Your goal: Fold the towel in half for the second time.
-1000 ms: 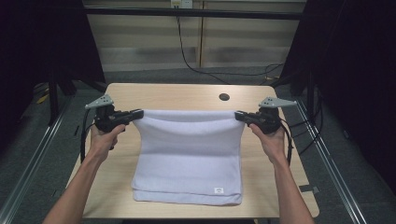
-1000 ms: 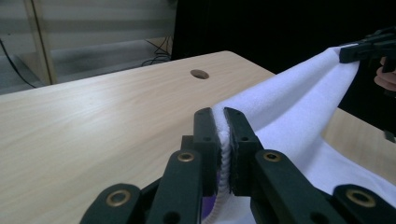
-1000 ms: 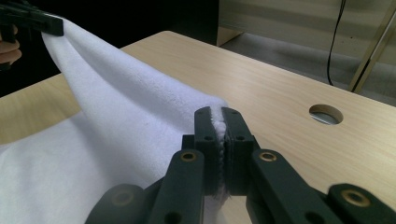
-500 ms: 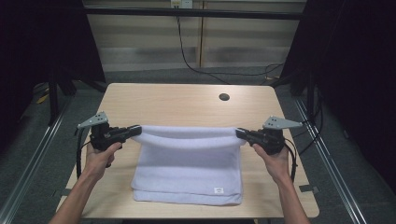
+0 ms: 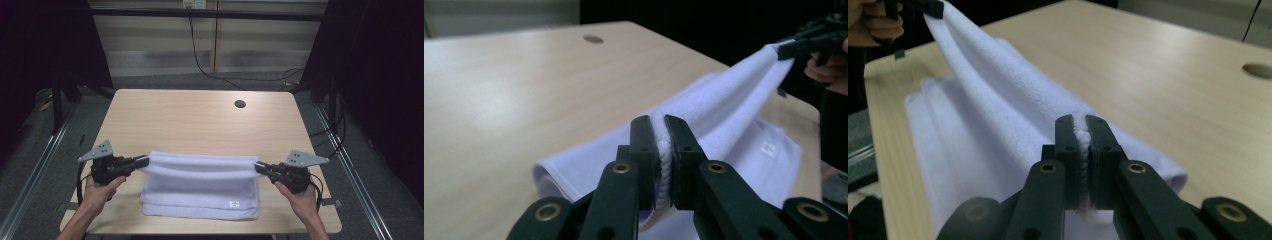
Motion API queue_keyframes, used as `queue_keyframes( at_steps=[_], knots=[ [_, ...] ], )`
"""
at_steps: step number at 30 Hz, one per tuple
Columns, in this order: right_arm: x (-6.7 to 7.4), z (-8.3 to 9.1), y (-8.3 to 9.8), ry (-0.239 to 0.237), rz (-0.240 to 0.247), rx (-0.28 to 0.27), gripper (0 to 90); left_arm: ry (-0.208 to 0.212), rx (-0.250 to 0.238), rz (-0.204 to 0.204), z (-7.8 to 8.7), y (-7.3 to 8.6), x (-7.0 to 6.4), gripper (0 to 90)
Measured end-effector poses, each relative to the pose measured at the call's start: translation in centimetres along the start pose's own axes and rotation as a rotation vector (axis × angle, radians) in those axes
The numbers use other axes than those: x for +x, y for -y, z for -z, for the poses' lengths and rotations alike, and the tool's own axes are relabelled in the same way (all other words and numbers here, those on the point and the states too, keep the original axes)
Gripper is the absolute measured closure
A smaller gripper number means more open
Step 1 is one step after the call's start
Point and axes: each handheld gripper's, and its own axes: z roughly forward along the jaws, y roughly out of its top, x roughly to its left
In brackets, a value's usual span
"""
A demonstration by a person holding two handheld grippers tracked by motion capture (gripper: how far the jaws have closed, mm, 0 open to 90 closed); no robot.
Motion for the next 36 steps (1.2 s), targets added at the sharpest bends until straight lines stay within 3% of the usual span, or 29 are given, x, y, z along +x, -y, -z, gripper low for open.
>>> queue_keyframes(
  at_steps=[11, 15, 19, 22, 25, 27, 30, 33, 35, 36],
  knots=[
    [2.6, 0.4, 4.2, -0.035, -0.012, 0.133, 81.9, 0.039, 0.097, 0.016, 0.5, 4.0, -1.7, 81.6],
    [3.5, 0.7, 5.7, -0.047, -0.018, 0.185, 78.5, 0.051, 0.136, 0.0, 0.8, 5.0, -2.5, 79.1],
    [4.0, 1.1, 6.7, -0.054, -0.033, 0.202, 73.3, 0.061, 0.169, 0.004, 1.3, 6.1, -3.1, 74.5],
    [4.3, 1.4, 7.1, -0.076, -0.044, 0.207, 72.4, 0.096, 0.164, 0.0, 1.9, 6.3, -3.8, 70.1],
    [4.7, 1.9, 7.2, -0.07, -0.05, 0.188, 68.2, 0.098, 0.146, -0.004, 2.7, 6.2, -4.4, 63.0],
    [4.7, 2.2, 6.9, -0.061, -0.063, 0.158, 65.9, 0.074, 0.125, 0.01, 2.8, 5.9, -4.2, 57.6],
    [4.1, 2.1, 6.0, -0.028, -0.067, 0.132, 60.1, 0.001, 0.099, 0.057, 2.1, 4.8, -2.9, 50.1],
    [3.1, 1.5, 4.9, 0.002, -0.081, 0.113, 52.2, -0.058, 0.113, 0.081, 1.1, 3.6, -1.2, 43.3],
    [2.2, 0.9, 4.2, 0.011, -0.104, 0.106, 49.5, -0.076, 0.143, 0.073, 0.6, 3.1, -0.1, 40.8],
    [1.7, 0.7, 3.9, 0.026, -0.106, 0.101, 48.1, -0.107, 0.145, 0.082, 0.4, 2.8, 0.4, 39.5]
  ],
)
